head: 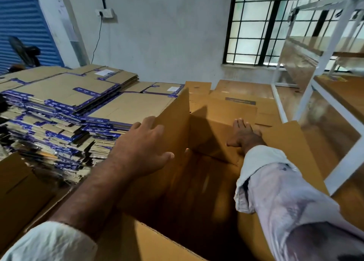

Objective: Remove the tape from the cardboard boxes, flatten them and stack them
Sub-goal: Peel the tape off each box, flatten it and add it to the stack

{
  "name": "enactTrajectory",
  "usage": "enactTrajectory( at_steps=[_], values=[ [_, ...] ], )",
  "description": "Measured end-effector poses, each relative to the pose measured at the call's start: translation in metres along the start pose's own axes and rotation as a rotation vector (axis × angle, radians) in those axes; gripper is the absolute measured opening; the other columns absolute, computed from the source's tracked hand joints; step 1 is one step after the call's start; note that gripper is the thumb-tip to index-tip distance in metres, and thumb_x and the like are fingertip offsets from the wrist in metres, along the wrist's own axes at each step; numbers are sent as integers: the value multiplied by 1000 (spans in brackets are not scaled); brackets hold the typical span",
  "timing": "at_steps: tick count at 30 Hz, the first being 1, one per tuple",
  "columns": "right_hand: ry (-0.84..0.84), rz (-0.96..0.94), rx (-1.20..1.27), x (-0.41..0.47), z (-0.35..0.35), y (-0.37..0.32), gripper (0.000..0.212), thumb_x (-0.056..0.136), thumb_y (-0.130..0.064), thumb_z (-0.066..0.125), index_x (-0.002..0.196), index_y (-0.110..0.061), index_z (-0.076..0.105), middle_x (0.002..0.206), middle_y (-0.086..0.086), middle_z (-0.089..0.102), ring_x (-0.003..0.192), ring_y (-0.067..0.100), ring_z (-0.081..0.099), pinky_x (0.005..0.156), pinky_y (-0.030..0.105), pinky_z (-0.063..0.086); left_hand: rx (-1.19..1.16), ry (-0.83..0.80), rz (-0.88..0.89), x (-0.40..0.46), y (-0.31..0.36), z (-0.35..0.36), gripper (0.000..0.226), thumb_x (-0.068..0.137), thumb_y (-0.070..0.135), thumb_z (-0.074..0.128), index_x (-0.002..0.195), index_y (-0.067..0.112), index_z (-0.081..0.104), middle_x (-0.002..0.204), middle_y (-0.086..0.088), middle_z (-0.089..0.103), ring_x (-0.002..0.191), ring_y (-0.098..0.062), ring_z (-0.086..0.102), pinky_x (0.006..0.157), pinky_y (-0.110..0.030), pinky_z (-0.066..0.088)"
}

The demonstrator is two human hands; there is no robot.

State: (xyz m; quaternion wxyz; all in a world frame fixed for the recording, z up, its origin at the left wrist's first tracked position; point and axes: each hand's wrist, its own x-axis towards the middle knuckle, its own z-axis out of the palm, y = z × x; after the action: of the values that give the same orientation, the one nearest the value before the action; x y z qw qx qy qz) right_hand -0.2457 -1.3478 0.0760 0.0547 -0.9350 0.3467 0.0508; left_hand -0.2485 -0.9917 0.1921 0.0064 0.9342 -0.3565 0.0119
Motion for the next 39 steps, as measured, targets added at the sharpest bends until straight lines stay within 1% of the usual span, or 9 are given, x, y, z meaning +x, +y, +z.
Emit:
enactTrajectory(
  at_steps=[8,17,21,24,28,31,33,36,39],
  values=[
    [-24,2,96,-45,-36,-8,75,90,-49,70,149,-17,38,155,12,42,136,37,46,108,55,42,-252,45,16,-1,-14,-12,84,88,50,73,155,25,29,168,-6,8,147,-34,32,108,-46,44],
    [-12,64,148,-165,-61,-16,72,91,-50,69,150,-21,43,153,10,47,134,34,50,107,52,45,-261,-132,-9,-31,-55,-33,70,99,36,64,154,19,24,149,-17,49,127,-35,56,96,-43,51],
    [-78,72,137,-231,-66,-35,72,93,-51,67,154,-22,41,160,8,40,141,32,44,110,45,40,-250,-203,12,-54,-80,-44,55,103,34,57,150,12,36,141,-17,54,113,-33,62,80,-40,56],
    [-32,194,132,-275,-68,-38,75,90,-53,70,153,-23,43,158,8,42,140,33,45,111,49,42,-359,-283,38,-68,-98,-37,40,105,33,54,137,10,49,115,-13,63,99,-32,68,80,-43,60],
    [103,504,87,-322,-51,-18,73,74,-35,74,140,-16,49,141,13,53,125,37,54,95,46,50,-538,-297,109,-81,-111,-14,28,106,28,51,130,13,50,111,-12,64,94,-30,66,65,-37,55],
    [83,586,69,-372,-51,-32,43,99,-11,58,140,-2,51,135,16,57,118,31,58,88,28,51,-638,-200,148,-84,-111,-4,14,106,20,48,118,11,50,100,-10,60,85,-26,61,60,-33,47],
    [187,595,154,-391,-61,-42,30,103,-5,53,132,2,57,123,16,61,93,25,62,67,18,50,-705,-169,147,-82,-114,0,11,106,20,49,112,11,51,99,-12,61,84,-27,61,65,-39,52],
    [257,517,99,-401,-75,-68,21,101,-8,58,121,-4,63,115,14,65,93,26,64,74,29,53,-808,-163,125,-75,-120,4,13,105,22,50,114,12,50,107,-15,61,89,-30,62,69,-42,54],
    [267,441,47,-398,-78,-94,13,98,-12,61,110,-11,63,101,6,64,74,16,57,52,25,39,-875,-151,104,-68,-123,8,18,104,24,51,117,12,50,114,-18,60,98,-35,62,76,-47,57]
  ],
)
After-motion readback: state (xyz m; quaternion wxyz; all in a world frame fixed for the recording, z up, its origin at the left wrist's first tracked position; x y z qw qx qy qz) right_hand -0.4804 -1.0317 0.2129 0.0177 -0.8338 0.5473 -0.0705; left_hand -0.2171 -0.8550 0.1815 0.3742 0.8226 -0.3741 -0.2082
